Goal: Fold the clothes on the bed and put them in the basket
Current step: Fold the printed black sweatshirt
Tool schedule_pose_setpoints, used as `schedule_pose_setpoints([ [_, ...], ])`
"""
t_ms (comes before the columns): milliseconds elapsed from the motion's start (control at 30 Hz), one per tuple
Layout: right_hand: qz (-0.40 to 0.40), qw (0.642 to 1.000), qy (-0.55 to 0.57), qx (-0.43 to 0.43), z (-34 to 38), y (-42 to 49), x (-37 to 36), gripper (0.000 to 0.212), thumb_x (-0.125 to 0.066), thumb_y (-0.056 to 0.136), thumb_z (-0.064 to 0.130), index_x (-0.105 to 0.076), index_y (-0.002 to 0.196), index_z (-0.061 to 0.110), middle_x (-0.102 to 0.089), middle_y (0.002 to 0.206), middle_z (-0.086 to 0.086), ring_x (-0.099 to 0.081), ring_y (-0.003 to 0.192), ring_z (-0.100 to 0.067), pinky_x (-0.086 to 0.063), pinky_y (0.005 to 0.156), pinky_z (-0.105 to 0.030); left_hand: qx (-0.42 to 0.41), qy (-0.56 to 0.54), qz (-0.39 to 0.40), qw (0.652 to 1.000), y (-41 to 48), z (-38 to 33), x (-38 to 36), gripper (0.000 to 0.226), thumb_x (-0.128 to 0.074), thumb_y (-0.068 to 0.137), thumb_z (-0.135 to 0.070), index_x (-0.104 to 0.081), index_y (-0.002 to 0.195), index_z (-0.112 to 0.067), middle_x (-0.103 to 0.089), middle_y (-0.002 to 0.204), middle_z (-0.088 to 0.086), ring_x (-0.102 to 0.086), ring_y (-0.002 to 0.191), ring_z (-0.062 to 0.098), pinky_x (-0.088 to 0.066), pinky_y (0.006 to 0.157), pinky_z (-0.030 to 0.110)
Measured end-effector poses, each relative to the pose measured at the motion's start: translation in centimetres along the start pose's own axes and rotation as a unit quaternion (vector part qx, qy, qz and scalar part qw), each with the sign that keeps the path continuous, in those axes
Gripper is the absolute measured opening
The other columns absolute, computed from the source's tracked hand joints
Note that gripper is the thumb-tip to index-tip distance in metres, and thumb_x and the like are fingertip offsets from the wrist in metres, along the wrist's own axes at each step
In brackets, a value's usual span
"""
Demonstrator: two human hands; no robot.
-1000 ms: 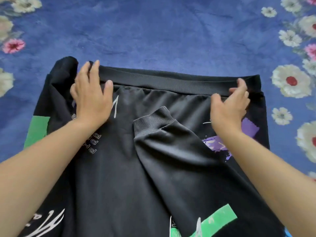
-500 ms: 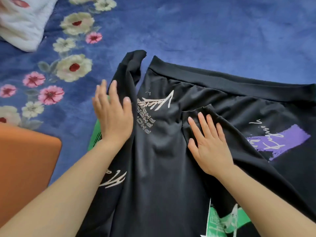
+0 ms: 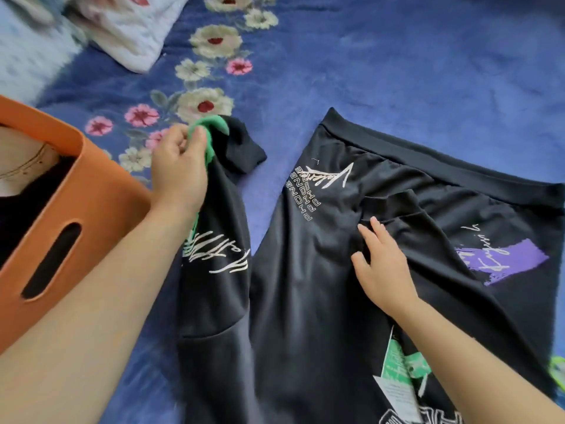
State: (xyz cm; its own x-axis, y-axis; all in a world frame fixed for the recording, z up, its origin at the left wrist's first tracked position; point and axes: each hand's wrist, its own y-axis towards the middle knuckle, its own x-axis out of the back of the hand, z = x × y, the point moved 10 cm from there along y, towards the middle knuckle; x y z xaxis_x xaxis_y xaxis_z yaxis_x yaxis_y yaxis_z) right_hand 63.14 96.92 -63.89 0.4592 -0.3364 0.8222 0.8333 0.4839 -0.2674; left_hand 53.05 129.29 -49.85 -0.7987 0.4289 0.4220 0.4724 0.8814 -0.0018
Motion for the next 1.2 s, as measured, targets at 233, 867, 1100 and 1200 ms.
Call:
schedule_pose_setpoints([
  [233,0.02,0.66,0.71,-0.246,-1.1,-0.6,3.2,0.055,-0.053,0.08,0.051,-0.062,0.113,0.007,-0.069,0.109,-0.017,-0.069,0.093,-0.028,-0.052,0.086,-0.038,-0.372,0.079,0.392,0.838,-20.4,-7.3,-14.0,0.018,-0.059,0.094,-0.024,-0.062,0.108,-0.013,-0.053,0.14,0.005,-0.047,0.131,0.025,-0.04,0.104,0.046],
  [867,-0.276,0.724,0.55,-0.311,-11.9,-0.3,13.2,0.024,-0.067,0.083,0.008,-0.067,0.106,0.017,-0.072,0.103,-0.004,-0.069,0.088,-0.021,-0.059,0.065,-0.032,-0.261,0.327,0.237,0.877,-25.0,7.0,-1.8,0.051,-0.06,0.066,0.002,-0.051,0.11,-0.023,-0.053,0.083,0.001,-0.052,0.068,0.021,-0.042,0.049,0.031],
  [1100,-0.166,0.759,0.422,-0.467,-19.2,-7.8,6.8,0.041,-0.07,0.087,0.023,-0.048,0.12,0.012,-0.049,0.084,0.0,-0.055,0.087,-0.018,-0.051,0.073,-0.029,-0.277,0.438,0.409,0.751,-34.1,13.2,-3.8,0.099,-0.076,0.036,0.0,-0.051,0.126,-0.032,-0.047,0.081,-0.003,-0.048,0.058,0.016,-0.025,0.038,0.024],
  [1200,-0.18,0.795,0.388,-0.429,-19.2,-6.5,7.1,0.042,-0.073,0.083,0.01,-0.056,0.122,0.011,-0.056,0.096,-0.004,-0.053,0.071,-0.011,-0.052,0.059,-0.023,-0.268,0.429,0.371,0.779,-32.6,11.7,-3.0,0.072,-0.05,0.06,0.0,-0.051,0.124,-0.034,-0.038,0.082,-0.002,-0.048,0.055,0.015,-0.02,0.033,0.023],
])
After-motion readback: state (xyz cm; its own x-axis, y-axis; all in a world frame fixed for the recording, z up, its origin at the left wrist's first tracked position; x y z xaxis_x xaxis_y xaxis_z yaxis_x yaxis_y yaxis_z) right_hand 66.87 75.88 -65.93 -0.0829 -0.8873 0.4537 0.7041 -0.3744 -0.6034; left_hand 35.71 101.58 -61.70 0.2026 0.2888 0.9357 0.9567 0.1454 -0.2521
